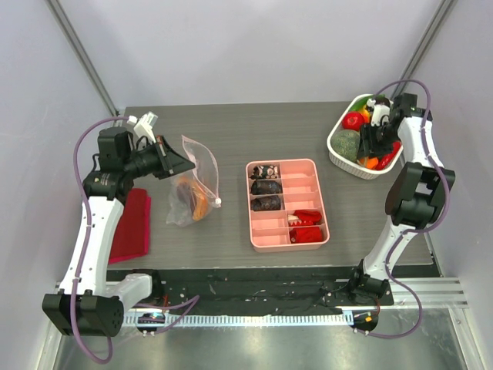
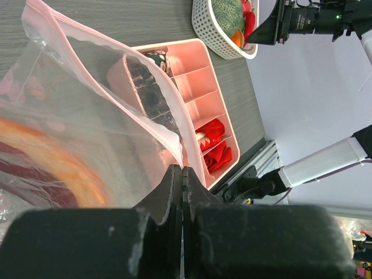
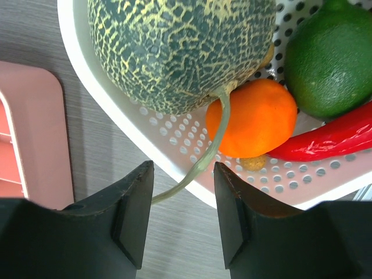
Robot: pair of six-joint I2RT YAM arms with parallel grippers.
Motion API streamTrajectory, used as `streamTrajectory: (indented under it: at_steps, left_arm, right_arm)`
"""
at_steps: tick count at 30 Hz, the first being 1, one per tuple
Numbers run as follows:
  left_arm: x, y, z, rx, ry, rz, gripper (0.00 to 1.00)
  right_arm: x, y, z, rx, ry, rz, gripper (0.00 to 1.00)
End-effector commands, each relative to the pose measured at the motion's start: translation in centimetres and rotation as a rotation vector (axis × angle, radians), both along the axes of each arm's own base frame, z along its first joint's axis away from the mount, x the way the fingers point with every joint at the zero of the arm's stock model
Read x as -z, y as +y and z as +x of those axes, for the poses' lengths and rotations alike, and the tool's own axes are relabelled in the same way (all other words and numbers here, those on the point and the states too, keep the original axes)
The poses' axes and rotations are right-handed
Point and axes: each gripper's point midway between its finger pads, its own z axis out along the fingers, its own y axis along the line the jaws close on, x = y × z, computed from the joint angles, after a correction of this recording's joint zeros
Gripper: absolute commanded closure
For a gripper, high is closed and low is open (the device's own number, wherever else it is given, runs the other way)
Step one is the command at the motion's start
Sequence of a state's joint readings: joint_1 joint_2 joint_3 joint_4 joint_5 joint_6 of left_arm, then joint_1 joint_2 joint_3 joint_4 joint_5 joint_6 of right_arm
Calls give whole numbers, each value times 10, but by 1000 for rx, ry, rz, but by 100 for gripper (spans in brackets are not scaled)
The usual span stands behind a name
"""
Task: Place the food in the zip-top bag and seal the zipper
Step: Pick up the fake fruit from the bin.
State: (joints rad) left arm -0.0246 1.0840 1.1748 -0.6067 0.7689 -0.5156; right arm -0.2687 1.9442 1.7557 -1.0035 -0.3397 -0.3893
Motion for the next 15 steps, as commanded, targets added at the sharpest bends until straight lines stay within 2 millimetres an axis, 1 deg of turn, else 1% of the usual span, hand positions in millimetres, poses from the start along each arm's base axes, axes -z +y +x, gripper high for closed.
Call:
streamTrajectory:
  at_steps: [1, 8, 13, 15]
  left_arm:
    - [-15, 0, 1, 9, -72, 6, 100]
    - [-15, 0, 1, 10, -71, 11, 100]
    - [-15, 1, 2, 7, -70, 15, 100]
    - [-16, 1, 3, 7, -68, 16, 100]
  right_arm:
    - [0, -7, 16, 8, -53, -29, 50]
    - [16, -9, 19, 12, -24, -30, 51]
    - [21, -10, 19, 13, -24, -29, 52]
    - [23, -9, 19, 15, -20, -24, 54]
